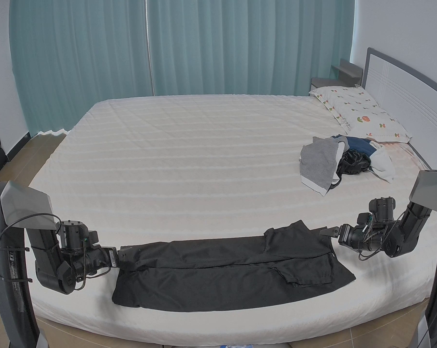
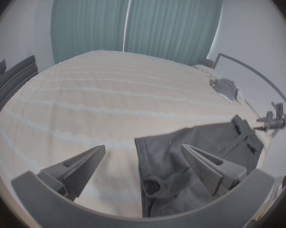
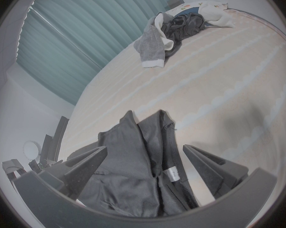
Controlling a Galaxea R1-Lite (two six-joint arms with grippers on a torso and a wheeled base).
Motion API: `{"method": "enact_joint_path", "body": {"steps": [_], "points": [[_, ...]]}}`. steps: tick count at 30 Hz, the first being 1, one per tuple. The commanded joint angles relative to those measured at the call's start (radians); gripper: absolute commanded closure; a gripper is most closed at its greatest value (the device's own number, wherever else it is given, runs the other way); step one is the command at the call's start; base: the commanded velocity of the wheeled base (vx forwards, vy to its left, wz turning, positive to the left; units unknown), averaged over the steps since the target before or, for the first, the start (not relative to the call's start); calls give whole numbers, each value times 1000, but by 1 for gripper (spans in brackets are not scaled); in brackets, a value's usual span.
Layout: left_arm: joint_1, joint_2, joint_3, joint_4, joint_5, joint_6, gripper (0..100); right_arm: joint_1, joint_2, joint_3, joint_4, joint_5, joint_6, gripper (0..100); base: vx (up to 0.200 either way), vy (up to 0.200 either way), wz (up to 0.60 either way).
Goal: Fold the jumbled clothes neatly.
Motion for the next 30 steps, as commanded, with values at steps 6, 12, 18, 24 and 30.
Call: {"method": "enact_joint_path", "body": {"steps": [6, 12, 18, 24, 30], "points": [[0, -41, -155, 63, -12, -353, 0, 10, 29, -9, -92, -1, 107, 0, 0, 0, 0], [0, -32, -216, 221, -147, -479, 0, 10, 55, -21, -92, 0, 110, 0, 0, 0, 0], [-10, -11, -240, 287, -150, -495, 0, 10, 62, -23, -92, 0, 110, 0, 0, 0, 0], [-31, 28, -260, 282, -127, -491, 0, 9, 75, -29, -95, -8, 110, 0, 0, 0, 0], [-42, 32, -253, 285, -107, -485, 0, 9, 75, -29, -95, -8, 110, 0, 0, 0, 0]]}}
